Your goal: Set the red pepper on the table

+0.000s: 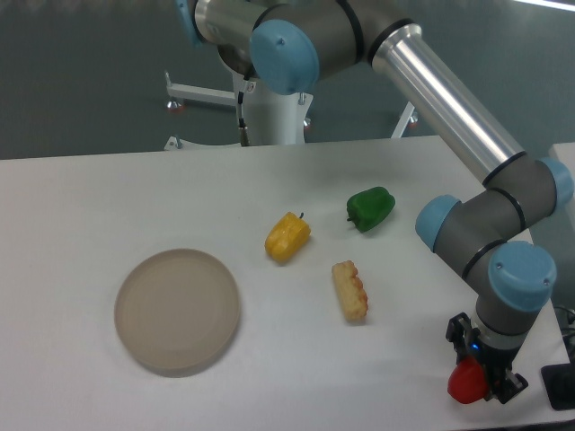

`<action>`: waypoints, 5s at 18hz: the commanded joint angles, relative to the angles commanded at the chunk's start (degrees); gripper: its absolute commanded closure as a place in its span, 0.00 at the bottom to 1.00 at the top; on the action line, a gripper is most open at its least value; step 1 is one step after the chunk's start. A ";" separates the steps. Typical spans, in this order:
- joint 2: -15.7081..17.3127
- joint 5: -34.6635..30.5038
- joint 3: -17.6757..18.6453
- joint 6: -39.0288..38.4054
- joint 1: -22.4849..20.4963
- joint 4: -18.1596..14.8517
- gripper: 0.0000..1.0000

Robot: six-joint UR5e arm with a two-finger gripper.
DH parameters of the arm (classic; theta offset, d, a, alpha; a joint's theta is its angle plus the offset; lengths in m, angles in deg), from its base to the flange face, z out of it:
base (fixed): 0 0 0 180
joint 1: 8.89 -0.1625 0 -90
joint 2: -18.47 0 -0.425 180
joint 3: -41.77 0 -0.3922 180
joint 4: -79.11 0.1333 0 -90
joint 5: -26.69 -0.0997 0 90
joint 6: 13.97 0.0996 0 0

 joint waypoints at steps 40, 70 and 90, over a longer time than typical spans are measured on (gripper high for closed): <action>32.33 1.41 43.15 -10.74 1.50 1.85 0.52; 26.81 0.53 50.80 6.86 -7.30 15.82 0.52; 26.45 0.62 50.36 7.38 -7.73 15.82 0.07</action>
